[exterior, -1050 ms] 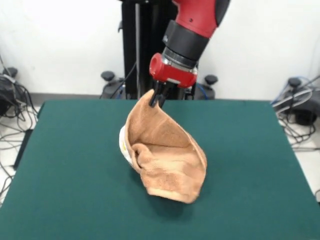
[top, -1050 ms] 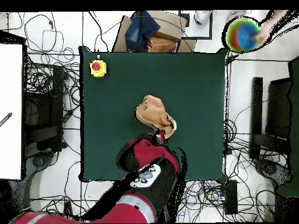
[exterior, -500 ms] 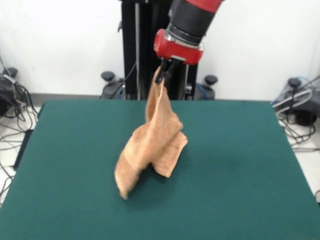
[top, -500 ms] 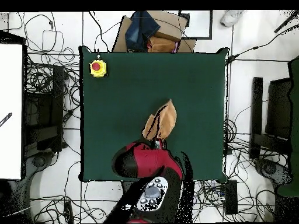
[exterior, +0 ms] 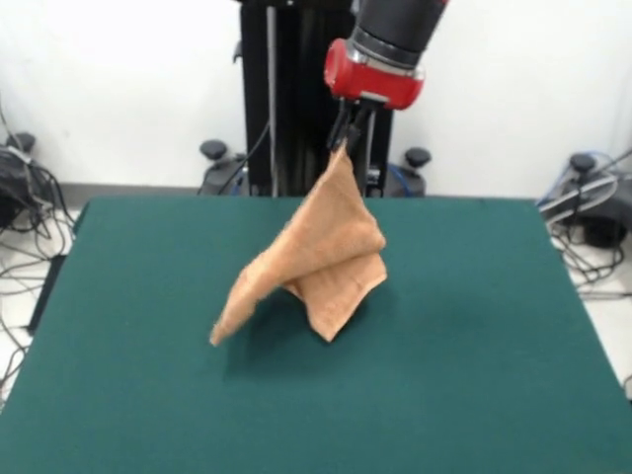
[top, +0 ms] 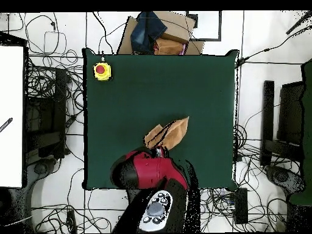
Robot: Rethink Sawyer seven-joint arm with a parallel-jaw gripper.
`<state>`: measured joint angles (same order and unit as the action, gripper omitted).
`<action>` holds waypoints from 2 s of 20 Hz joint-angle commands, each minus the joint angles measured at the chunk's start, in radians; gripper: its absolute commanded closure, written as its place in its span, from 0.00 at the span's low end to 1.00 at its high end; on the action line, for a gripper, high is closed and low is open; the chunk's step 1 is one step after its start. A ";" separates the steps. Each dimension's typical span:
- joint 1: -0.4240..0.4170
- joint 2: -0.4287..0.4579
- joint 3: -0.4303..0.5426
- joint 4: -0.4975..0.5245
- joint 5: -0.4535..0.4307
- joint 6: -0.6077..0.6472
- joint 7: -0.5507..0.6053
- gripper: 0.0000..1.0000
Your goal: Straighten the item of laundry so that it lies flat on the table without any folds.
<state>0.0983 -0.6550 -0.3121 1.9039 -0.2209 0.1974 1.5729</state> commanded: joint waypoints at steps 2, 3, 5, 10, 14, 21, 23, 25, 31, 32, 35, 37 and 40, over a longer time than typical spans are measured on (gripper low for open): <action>-0.017 0.022 0.092 0.031 -0.061 -0.011 0.085 1.00; -0.016 0.004 0.088 0.040 -0.060 0.004 0.088 1.00; -0.019 -0.058 0.086 0.068 -0.048 0.062 0.085 1.00; -0.044 -0.250 0.119 0.140 -0.023 0.248 0.000 1.00; -0.021 -0.274 0.097 0.138 -0.009 0.283 0.045 1.00; -0.029 -0.370 0.110 0.162 -0.009 0.398 0.018 1.00; -0.047 -0.350 0.127 0.169 -0.032 0.355 0.009 1.00; -0.057 -0.322 0.130 0.169 -0.054 0.303 0.023 1.00; -0.126 -0.361 0.145 0.194 -0.078 0.301 -0.037 1.00; -0.153 -0.355 0.158 0.198 -0.093 0.278 -0.055 1.00; -0.245 -0.357 0.205 0.201 -0.137 0.250 -0.131 1.00; -0.314 -0.345 0.241 0.195 -0.170 0.219 -0.158 1.00; -0.393 -0.309 0.285 0.178 -0.218 0.166 -0.146 1.00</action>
<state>-0.2119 -1.0166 -0.1503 2.0374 -0.3458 0.4530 1.5729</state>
